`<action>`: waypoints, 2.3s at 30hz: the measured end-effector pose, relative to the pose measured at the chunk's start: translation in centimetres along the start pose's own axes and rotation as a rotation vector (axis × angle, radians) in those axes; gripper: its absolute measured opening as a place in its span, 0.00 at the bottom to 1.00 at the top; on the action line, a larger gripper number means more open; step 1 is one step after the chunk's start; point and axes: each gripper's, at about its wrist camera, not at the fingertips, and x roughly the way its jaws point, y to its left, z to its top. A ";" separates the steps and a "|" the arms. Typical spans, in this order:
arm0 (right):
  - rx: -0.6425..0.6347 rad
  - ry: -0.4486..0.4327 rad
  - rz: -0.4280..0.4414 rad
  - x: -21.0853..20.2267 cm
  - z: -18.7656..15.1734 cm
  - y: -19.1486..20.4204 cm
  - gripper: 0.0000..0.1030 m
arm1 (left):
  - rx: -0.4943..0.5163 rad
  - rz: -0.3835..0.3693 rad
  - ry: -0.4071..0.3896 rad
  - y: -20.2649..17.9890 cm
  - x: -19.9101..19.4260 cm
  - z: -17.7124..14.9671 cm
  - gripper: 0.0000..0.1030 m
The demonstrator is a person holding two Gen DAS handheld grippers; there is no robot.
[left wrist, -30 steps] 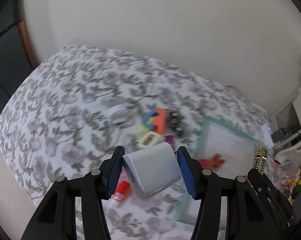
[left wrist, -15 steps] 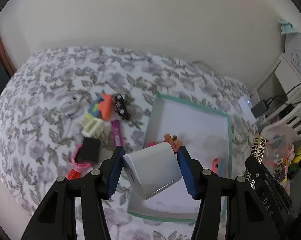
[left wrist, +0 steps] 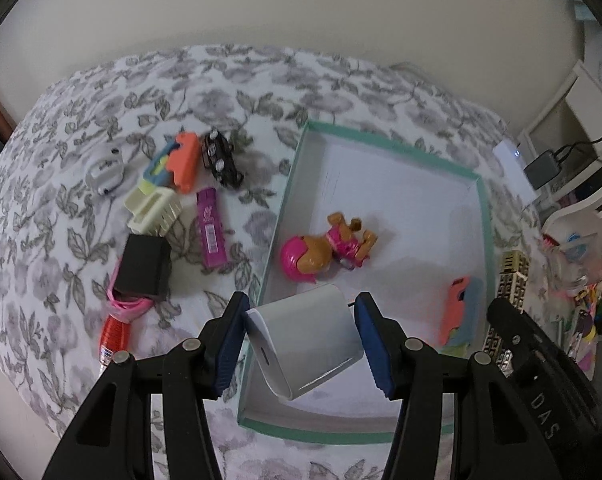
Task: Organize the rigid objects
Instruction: 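Carry the charger and black-gold box over the tray, lowering them inside, then open both tools to release the charger and box in the tray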
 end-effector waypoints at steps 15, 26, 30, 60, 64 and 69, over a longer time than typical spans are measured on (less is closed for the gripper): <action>-0.006 0.140 -0.010 3.9 -1.7 -0.1 0.22 | -0.006 -0.009 0.137 -0.1 4.6 -1.5 0.55; 0.022 0.213 -0.007 6.2 -2.5 -0.8 0.22 | 0.004 0.003 0.181 -0.9 6.4 -2.4 0.55; 0.032 0.225 -0.008 6.5 -2.7 -1.1 0.22 | 0.012 0.009 0.183 -1.1 6.5 -2.5 0.55; -0.013 0.070 0.013 1.4 -0.6 0.7 0.24 | -0.013 0.014 0.020 1.0 0.1 0.2 0.66; -0.018 0.070 0.014 1.5 -0.6 0.8 0.24 | -0.025 0.036 0.011 1.5 -0.3 0.3 0.70; -0.022 0.082 0.008 1.8 -1.0 0.9 0.40 | -0.079 0.104 0.021 2.9 0.4 0.1 0.86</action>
